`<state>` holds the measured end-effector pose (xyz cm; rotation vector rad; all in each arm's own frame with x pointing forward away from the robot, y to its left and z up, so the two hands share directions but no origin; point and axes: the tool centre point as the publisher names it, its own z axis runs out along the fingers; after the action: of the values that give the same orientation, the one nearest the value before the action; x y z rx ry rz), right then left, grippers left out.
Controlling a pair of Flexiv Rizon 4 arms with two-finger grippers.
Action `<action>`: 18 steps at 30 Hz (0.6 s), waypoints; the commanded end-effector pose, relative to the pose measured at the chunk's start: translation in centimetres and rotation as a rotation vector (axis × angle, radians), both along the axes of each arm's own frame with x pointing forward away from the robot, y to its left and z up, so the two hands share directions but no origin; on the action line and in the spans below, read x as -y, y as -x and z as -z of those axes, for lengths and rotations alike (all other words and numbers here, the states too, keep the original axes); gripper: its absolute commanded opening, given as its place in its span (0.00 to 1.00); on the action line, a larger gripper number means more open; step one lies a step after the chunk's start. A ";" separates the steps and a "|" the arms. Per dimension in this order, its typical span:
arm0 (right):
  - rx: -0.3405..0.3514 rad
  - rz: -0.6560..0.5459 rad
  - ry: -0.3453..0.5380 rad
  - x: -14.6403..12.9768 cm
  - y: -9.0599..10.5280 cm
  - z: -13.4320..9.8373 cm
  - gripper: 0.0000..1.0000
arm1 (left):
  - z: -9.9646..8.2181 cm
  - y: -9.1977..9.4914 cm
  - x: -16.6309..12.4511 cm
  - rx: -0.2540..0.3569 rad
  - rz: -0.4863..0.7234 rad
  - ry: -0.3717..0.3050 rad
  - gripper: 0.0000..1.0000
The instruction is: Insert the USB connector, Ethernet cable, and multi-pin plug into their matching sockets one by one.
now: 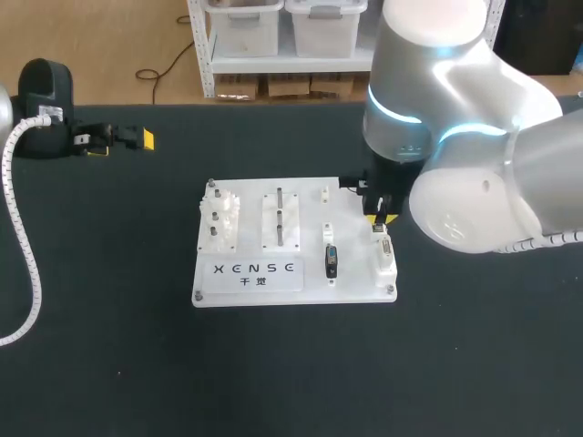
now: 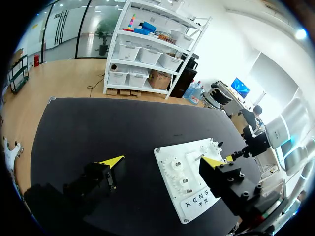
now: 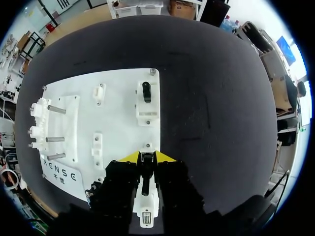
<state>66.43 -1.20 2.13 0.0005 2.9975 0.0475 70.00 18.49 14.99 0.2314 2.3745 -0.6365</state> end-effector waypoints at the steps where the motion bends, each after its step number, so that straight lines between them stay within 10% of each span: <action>1: 0.001 0.002 -0.001 0.1 0.2 0.5 0.00 | 0.0 0.0 0.0 0.000 0.000 0.000 1.00; 18: 0.022 0.000 -0.009 0.0 -0.2 -0.1 0.00 | 0.0 0.0 0.0 0.000 0.000 0.000 1.00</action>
<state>66.85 -1.11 2.23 -0.0014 2.9835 0.0601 70.00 18.49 14.99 0.2314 2.3745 -0.6365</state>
